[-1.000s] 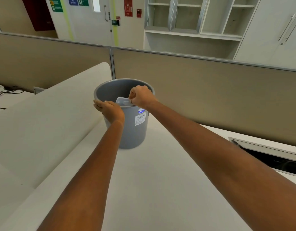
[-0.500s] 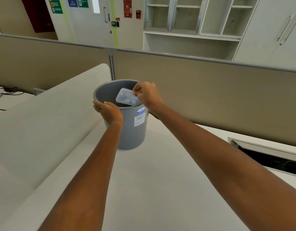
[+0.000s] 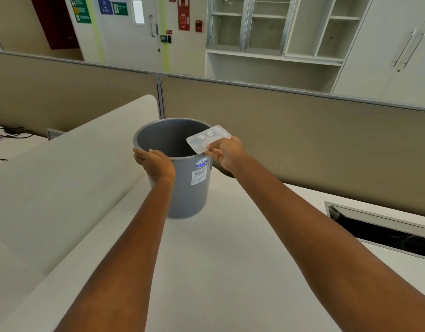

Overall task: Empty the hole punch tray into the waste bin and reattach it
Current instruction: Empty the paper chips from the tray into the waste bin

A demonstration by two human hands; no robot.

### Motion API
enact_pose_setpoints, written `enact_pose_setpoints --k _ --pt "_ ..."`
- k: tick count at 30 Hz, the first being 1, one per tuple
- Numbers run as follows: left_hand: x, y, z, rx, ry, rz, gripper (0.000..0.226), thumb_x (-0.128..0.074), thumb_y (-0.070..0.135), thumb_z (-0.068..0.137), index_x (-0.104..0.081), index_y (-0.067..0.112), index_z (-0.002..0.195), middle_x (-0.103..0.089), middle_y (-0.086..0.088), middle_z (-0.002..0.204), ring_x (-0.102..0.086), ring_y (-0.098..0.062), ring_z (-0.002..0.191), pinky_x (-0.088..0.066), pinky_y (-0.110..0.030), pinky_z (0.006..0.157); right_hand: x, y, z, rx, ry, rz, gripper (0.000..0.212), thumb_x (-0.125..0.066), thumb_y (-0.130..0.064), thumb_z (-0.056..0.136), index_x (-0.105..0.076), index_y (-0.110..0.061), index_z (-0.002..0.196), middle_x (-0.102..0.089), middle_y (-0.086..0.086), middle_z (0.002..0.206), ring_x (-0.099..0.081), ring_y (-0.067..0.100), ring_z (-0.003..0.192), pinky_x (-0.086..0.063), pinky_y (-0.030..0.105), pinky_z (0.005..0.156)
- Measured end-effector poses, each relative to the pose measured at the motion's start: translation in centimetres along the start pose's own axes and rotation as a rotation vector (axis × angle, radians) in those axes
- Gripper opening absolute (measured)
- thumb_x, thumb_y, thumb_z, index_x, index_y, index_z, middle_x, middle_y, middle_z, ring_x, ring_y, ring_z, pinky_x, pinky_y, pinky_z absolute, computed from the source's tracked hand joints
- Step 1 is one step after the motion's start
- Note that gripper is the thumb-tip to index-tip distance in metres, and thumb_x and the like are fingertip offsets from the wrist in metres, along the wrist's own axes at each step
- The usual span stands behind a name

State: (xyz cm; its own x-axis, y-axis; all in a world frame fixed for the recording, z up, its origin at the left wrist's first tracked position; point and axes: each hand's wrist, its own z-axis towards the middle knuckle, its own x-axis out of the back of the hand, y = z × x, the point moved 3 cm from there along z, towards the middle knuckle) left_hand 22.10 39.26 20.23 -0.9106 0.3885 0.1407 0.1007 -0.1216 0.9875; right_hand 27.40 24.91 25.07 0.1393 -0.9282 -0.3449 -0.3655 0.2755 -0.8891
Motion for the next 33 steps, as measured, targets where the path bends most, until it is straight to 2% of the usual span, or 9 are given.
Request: enact_pose_setpoints --k 4,10,15,17,19,22,24,28,33 --pt "0.0 -0.1 0.0 -0.004 -0.001 0.012 0.050 -0.024 0.012 0.100 -0.010 -0.001 0.147 -0.016 -0.021 0.155 -0.034 -0.034 0.137 -0.035 -0.036 0.112 -0.3 -0.4 0.0 0.063 -0.045 0.009 0.073 -0.043 0.026 0.076 -0.030 -0.013 0.136 -0.044 0.019 0.130 -0.052 0.042 0.119 -0.051 0.041 0.084" --pt "0.0 -0.2 0.3 0.010 -0.011 0.012 0.050 -0.024 0.011 0.099 -0.011 -0.002 0.146 -0.016 -0.024 0.154 -0.032 -0.037 0.137 -0.033 -0.040 0.112 -1.5 -0.9 -0.1 0.162 -0.047 -0.156 0.036 -0.044 0.021 0.081 -0.047 -0.002 0.108 -0.054 0.028 0.128 -0.058 0.042 0.113 -0.051 0.040 0.079" --pt "0.1 -0.1 0.3 0.016 -0.013 0.009 0.051 -0.025 0.010 0.099 -0.011 -0.003 0.146 -0.016 -0.024 0.154 -0.031 -0.037 0.137 -0.032 -0.039 0.112 -2.6 -1.1 0.9 0.339 -0.009 -0.275 0.023 -0.056 0.012 0.079 -0.052 -0.005 0.094 -0.060 0.013 0.091 -0.063 0.034 0.101 -0.054 0.042 0.088" --pt "0.2 -0.1 0.2 0.014 -0.018 0.009 0.051 -0.025 0.011 0.099 -0.011 -0.003 0.146 -0.016 -0.023 0.154 -0.032 -0.037 0.137 -0.033 -0.039 0.112 -2.8 -1.3 1.1 0.486 0.057 -0.549 0.020 -0.062 0.004 0.079 -0.060 -0.002 0.098 -0.064 0.013 0.094 -0.062 0.026 0.092 -0.053 0.032 0.087" --pt "0.3 -0.1 0.1 0.009 -0.024 0.013 0.050 -0.025 0.011 0.100 -0.011 -0.002 0.146 -0.017 -0.022 0.154 -0.034 -0.036 0.136 -0.035 -0.039 0.112 -3.2 -1.5 1.0 0.637 0.045 -0.827 0.019 -0.062 0.002 0.081 -0.064 0.002 0.100 -0.068 0.015 0.099 -0.055 0.018 0.083 -0.045 0.024 0.074" --pt "0.4 0.0 0.1 0.002 -0.031 0.021 0.050 -0.025 0.011 0.100 -0.011 -0.001 0.146 -0.018 -0.022 0.153 -0.035 -0.036 0.136 -0.036 -0.038 0.111 -3.8 -1.2 1.0 0.694 -0.073 -1.121 0.018 -0.063 -0.004 0.082 -0.065 0.002 0.099 -0.069 0.017 0.105 -0.060 0.025 0.090 -0.048 0.030 0.080" --pt "0.4 0.0 0.2 0.003 -0.032 0.030 0.050 -0.024 0.011 0.100 -0.012 -0.001 0.146 -0.019 -0.022 0.153 -0.036 -0.036 0.135 -0.037 -0.039 0.111 -4.1 -0.9 0.8 0.669 -0.160 -1.195 0.025 -0.062 -0.010 0.084 -0.060 -0.003 0.108 -0.066 0.017 0.111 -0.059 0.026 0.093 -0.049 0.032 0.086" --pt "0.5 0.0 0.1 0.007 -0.030 0.035 0.049 -0.024 0.011 0.100 -0.012 -0.001 0.146 -0.022 -0.023 0.151 -0.039 -0.036 0.133 -0.039 -0.040 0.109 -4.2 -0.3 0.5 0.737 -0.271 -1.284 0.045 -0.053 -0.003 0.086 -0.046 -0.017 0.128 -0.059 0.017 0.121 -0.056 0.023 0.088 -0.052 0.031 0.079" --pt "0.5 0.0 -0.1 0.001 -0.028 0.030 0.049 -0.024 0.011 0.100 -0.012 -0.001 0.146 -0.022 -0.023 0.151 -0.040 -0.036 0.132 -0.040 -0.040 0.108 -3.8 -0.8 0.8 0.717 -0.243 -1.307 0.031 -0.042 -0.003 0.091 -0.062 -0.010 0.113 -0.061 0.014 0.126 -0.062 0.031 0.105 -0.052 0.028 0.081"
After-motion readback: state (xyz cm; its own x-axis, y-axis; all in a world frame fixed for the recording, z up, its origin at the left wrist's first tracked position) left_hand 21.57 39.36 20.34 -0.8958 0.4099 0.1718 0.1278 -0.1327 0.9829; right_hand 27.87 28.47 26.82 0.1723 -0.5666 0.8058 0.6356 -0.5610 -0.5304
